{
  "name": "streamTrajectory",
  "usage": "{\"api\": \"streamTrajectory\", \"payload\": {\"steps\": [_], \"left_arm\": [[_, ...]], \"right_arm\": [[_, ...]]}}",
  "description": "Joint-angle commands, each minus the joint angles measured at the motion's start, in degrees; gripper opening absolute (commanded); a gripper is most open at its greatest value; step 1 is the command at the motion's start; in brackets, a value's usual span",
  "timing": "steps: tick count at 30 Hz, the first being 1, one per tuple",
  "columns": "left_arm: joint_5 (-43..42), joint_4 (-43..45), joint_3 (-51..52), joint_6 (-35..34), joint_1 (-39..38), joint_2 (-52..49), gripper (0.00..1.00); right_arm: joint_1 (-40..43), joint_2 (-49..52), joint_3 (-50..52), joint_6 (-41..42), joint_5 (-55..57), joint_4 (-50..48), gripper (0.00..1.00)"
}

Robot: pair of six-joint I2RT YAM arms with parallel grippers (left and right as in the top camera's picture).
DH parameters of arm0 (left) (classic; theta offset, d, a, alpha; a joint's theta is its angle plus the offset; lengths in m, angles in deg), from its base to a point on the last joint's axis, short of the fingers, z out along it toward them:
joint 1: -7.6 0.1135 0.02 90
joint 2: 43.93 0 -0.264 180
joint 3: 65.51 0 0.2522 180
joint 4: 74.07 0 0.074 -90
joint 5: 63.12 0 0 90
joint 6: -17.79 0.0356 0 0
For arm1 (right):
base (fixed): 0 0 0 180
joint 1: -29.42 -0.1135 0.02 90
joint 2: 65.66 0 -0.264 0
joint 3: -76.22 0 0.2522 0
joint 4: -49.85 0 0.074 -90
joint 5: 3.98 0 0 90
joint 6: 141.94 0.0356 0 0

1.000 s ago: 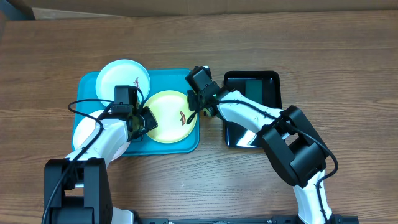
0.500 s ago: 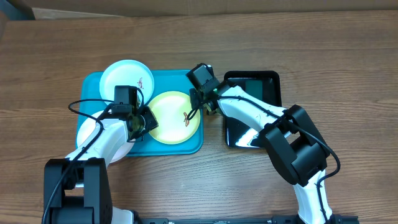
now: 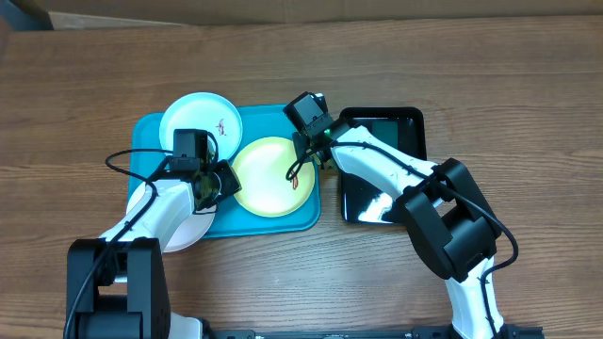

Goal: Clean dirty plates on tray and stack at the side
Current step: 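Move right gripper back over the green sponge in the black tray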

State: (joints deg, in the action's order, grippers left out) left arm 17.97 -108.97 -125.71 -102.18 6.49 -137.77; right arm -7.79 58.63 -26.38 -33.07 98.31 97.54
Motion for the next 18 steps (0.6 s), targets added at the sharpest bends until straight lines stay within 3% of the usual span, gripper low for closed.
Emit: {"api": "streamTrajectory", "payload": {"steps": [1, 9, 11, 12, 14, 18], "left_arm": [[-0.7, 0.2, 0.1, 0.4, -0.1, -1.0, 0.44], [-1.3, 0.5, 0.1, 0.4, -0.1, -1.0, 0.44], [-1.3, 0.7, 0.1, 0.4, -0.1, -1.0, 0.45], [-1.5, 0.7, 0.1, 0.4, -0.1, -1.0, 0.47], [-1.7, 0.7, -0.1, 0.4, -0.1, -1.0, 0.5], [-1.9, 0.2, -1.1, 1.0, -0.1, -1.0, 0.52]], "right_arm": [[1.0, 1.5, 1.3, 0.3, 4.4, 2.5, 0.04], [1.0, 1.0, 1.2, 0.6, 5.3, 3.4, 0.05], [1.0, 1.0, 0.8, 0.7, 5.2, 3.8, 0.16], [1.0, 1.0, 0.4, 0.6, 5.0, 4.0, 0.31], [1.0, 0.9, -0.9, 0.6, 4.1, 4.8, 0.49], [1.3, 0.2, -5.0, 0.6, 1.9, 7.3, 0.62]]}}
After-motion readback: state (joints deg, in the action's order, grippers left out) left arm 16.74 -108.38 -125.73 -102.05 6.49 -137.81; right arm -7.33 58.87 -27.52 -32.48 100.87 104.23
